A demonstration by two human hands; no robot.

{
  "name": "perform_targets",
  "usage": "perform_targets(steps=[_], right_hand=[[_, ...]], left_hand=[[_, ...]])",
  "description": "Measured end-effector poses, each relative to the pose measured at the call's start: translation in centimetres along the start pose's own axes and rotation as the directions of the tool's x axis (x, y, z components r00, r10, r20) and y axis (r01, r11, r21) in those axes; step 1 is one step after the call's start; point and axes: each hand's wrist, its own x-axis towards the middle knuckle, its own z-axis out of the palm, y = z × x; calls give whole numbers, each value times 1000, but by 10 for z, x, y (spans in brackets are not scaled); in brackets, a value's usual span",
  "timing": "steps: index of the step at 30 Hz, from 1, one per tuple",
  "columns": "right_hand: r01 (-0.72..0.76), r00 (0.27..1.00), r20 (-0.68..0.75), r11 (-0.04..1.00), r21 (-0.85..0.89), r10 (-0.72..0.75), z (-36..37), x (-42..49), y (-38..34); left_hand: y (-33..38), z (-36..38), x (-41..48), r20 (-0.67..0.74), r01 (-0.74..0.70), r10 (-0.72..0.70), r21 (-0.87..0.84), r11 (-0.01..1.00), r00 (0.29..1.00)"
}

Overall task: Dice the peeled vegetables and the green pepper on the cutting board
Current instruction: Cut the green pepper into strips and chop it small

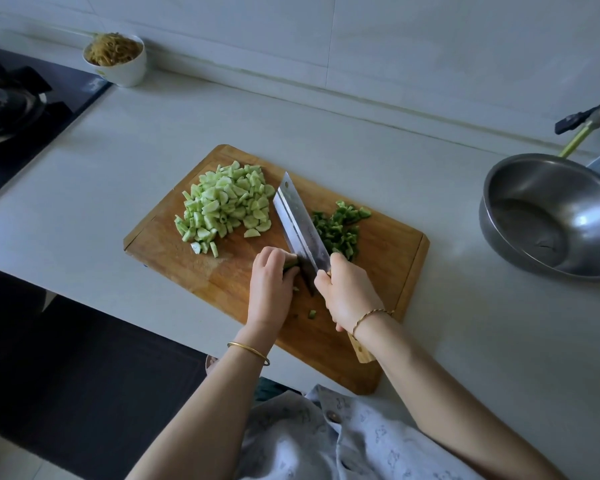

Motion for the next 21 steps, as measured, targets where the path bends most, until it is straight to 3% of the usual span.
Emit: perform_targets(steps=[12, 21], right_hand=[[-43, 994, -88, 974, 224, 64, 2, 8, 6], [39, 993, -117, 981, 193, -16, -6, 1, 13]], left_hand=[[-1, 1, 1, 25, -39, 39, 3, 999, 999], [-7, -10, -2, -27, -45, 47, 88, 995, 999]])
